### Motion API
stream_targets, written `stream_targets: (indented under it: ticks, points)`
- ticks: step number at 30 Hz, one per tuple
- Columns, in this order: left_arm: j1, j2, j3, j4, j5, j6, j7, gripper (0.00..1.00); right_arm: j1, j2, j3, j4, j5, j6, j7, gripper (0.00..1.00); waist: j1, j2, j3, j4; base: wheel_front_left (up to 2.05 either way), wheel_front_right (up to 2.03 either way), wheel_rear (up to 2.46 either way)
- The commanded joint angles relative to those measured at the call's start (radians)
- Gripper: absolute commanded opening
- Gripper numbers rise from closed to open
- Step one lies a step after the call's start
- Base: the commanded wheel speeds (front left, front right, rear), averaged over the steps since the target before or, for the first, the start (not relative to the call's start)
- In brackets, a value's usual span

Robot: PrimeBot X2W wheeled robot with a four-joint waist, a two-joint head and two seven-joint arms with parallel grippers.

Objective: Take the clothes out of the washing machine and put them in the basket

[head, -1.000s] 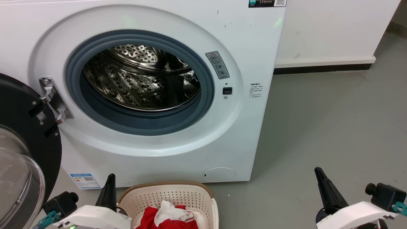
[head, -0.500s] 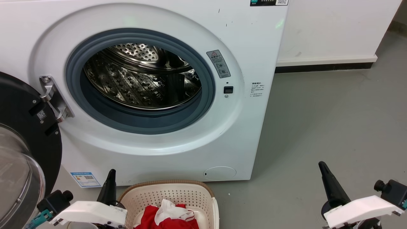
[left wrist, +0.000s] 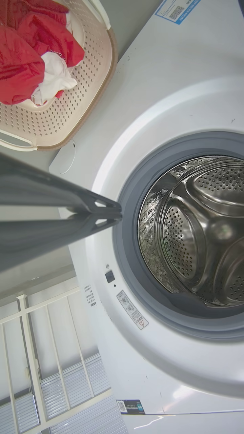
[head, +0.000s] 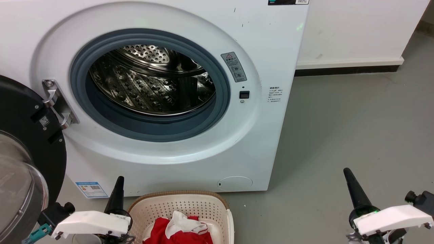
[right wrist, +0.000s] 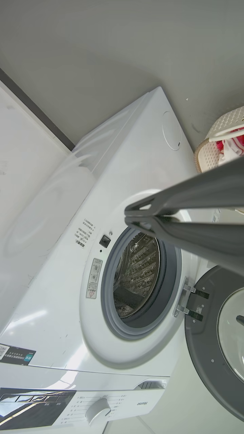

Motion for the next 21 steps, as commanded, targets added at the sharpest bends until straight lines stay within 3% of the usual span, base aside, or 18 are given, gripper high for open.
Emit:
stream_targets:
  ticks: [1, 21]
  points:
    - [-0.023, 0.003, 0.006, -0.005, -0.031, -0.009, 0.006, 0.00, -0.034, -0.005, -0.006, -0.002, 0.035, 0.000, 0.000, 0.00, -0.0001, -0.0001, 0.001, 0.000, 0.00, 0.00, 0.00]
    - [-0.049, -0.004, 0.021, 0.016, -0.235, -0.025, 0.037, 0.00, -0.068, -0.005, -0.029, 0.040, 0.249, 0.000, 0.015, 0.00, -0.0001, -0.0001, 0.009, 0.005, 0.00, 0.00, 0.00]
